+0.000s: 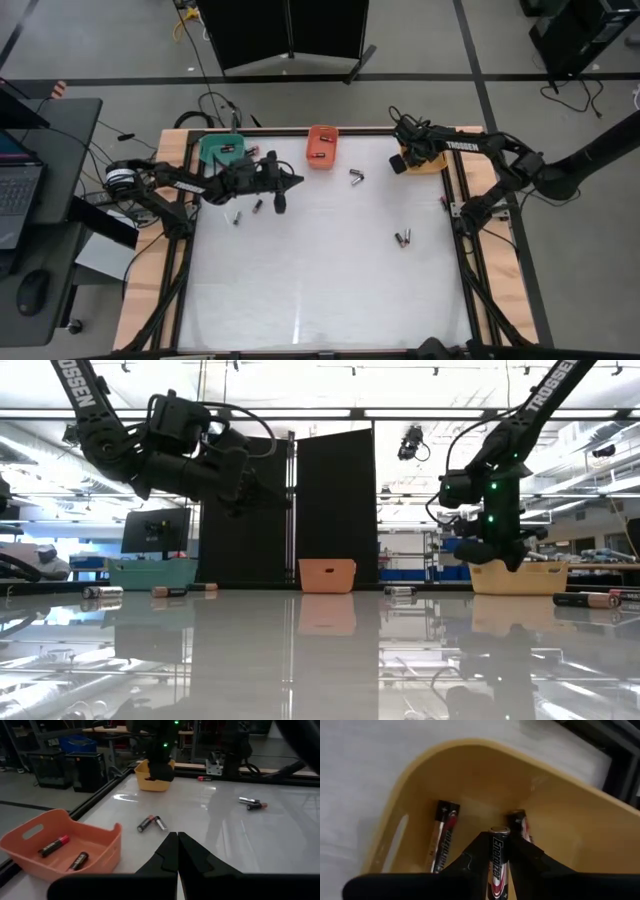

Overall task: Sort batteries
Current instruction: Put the bottom right silver battery into the yellow container

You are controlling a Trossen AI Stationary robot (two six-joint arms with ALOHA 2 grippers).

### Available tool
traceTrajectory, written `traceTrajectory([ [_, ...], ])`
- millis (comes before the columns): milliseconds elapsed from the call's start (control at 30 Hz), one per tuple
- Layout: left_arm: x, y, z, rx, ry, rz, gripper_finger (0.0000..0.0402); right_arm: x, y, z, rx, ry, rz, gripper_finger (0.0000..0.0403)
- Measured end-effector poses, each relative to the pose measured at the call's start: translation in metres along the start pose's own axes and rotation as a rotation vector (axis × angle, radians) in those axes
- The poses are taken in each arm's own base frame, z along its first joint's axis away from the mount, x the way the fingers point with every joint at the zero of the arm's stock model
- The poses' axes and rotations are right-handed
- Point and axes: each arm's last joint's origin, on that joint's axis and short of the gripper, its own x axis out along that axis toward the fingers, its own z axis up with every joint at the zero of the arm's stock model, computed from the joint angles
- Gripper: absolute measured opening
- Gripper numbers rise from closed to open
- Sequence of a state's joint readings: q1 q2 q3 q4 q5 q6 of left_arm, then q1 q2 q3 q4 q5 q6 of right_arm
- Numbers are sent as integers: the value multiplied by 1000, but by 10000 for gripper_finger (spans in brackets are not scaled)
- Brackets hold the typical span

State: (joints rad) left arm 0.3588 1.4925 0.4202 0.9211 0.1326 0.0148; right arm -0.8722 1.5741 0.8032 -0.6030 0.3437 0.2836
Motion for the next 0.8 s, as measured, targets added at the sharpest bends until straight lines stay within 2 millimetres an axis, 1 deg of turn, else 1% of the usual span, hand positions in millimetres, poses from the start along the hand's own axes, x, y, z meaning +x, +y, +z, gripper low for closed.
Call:
traceTrajectory([
  [100,1,-5,0,9,2,-18,8,0,0,0,0,5,-1,83],
  [200,1,-8,0,11,5,-28,8,0,0,-1,-5,19,-6,106],
  [333,1,-10,-2,10,22,-25,8,-7,-2,2,-18,41,-29,136],
  [433,1,-12,-3,9,36,-20,8,-18,-2,7,-41,66,-50,154],
  [533,1,-13,-4,6,41,-23,8,-33,0,13,-67,77,-52,166],
  [667,1,-13,-5,3,49,-23,8,-55,8,22,-122,18,-30,170],
  [733,1,-13,-5,3,57,-23,8,-64,17,27,-169,-17,42,169],
  [800,1,-13,-6,2,65,-23,8,-70,29,30,-238,-61,175,168],
])
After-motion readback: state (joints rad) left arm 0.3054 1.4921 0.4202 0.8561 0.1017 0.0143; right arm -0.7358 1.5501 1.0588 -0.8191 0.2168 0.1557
